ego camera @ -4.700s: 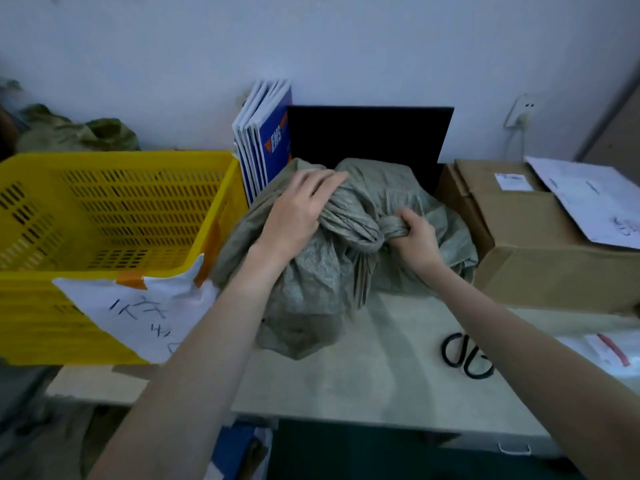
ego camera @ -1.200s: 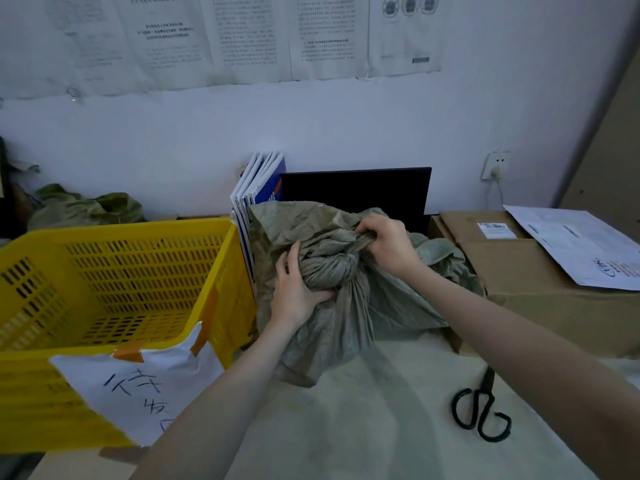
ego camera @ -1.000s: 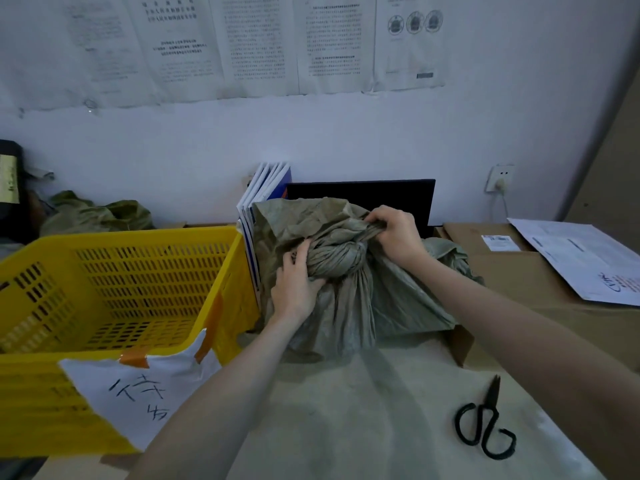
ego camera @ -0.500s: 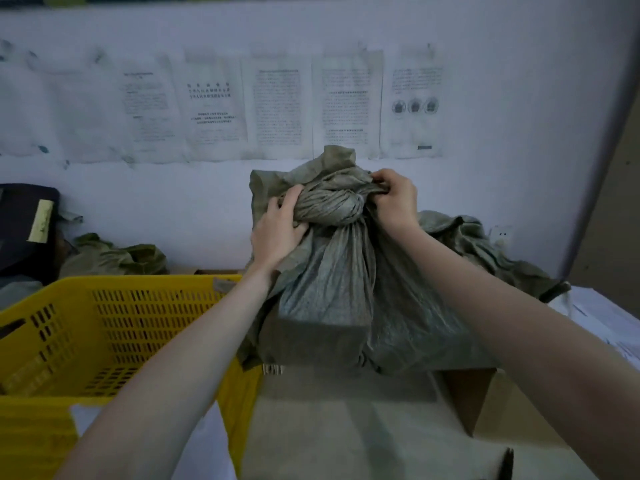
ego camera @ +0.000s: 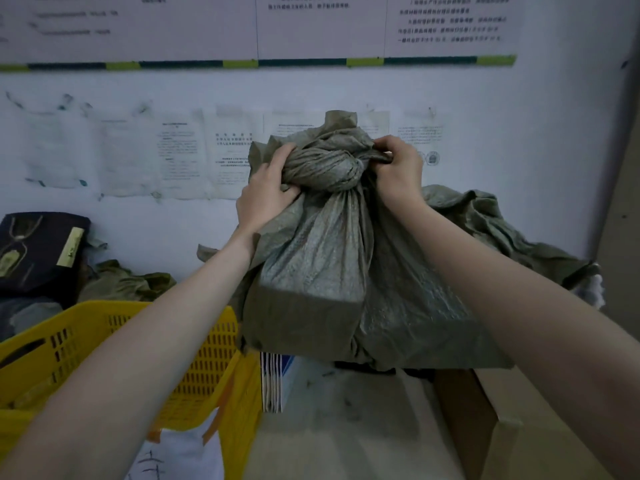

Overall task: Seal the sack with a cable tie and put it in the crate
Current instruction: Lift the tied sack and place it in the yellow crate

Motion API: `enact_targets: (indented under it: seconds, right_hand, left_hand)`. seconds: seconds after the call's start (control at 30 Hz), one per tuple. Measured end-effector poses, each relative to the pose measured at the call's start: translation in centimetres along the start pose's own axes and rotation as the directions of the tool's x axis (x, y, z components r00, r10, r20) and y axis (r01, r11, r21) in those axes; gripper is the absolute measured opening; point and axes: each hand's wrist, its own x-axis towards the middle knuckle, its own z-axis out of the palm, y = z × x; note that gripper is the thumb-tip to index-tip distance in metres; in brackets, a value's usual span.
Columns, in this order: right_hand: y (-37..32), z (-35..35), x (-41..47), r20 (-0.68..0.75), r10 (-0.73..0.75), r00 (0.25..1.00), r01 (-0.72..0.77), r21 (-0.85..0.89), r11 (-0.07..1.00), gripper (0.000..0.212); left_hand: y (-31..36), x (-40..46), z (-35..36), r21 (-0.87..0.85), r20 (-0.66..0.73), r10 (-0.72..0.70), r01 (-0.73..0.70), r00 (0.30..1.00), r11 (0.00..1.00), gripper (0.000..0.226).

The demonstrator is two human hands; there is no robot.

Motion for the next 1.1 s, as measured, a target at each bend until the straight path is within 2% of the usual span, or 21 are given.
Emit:
enact_targets:
  seconds: [0.1, 0.2, 0.4, 0.7, 0.93, 1.1]
  right_hand:
    - [-1.0, 0.0, 0.5, -0.011, 0.002, 1.0, -0.002, 0.0, 1.0, 0.034]
    - [-2.2, 0.5, 0.8, 0.039, -0.01, 0.999, 0.008, 0.026, 1.0, 0.031]
    - [-5.6, 3.2, 0.4, 0.071, -0.031, 0.997, 0.026, 0.063, 0.998, 0.028]
    - [-11.8, 13.3, -2.1, 0.126, -0.03, 0.992, 0.012, 0.144, 0.989, 0.027]
    - [-17.2, 21.5, -2.7, 0.145, -0.056, 0.988, 0.036, 0.141, 0.989, 0.028]
    - [-20.2, 26.8, -4.2, 0.17, -0.082, 0.982, 0.058, 0.141, 0.988, 0.028]
  left_hand:
    - [0.7, 0.6, -1.6, 0.021, -0.014, 0.007, -0.007, 1.0, 1.0, 0.069]
    - [0.6, 1.1, -3.5, 0.036, -0.031, 0.01, -0.009, 0.999, 0.999, 0.068]
    - [-1.6, 1.5, -7.8, 0.101, -0.044, -0.001, 0.006, 0.999, 0.995, 0.066]
    - [-10.8, 0.8, -15.7, 0.124, -0.057, -0.013, 0.02, 0.998, 0.992, 0.065]
    - [-17.5, 0.6, -22.0, 0.146, -0.138, -0.002, 0.022, 0.99, 0.989, 0.066]
    - [-22.2, 0.3, -25.5, 0.183, -0.18, -0.055, 0.088, 0.982, 0.979, 0.068]
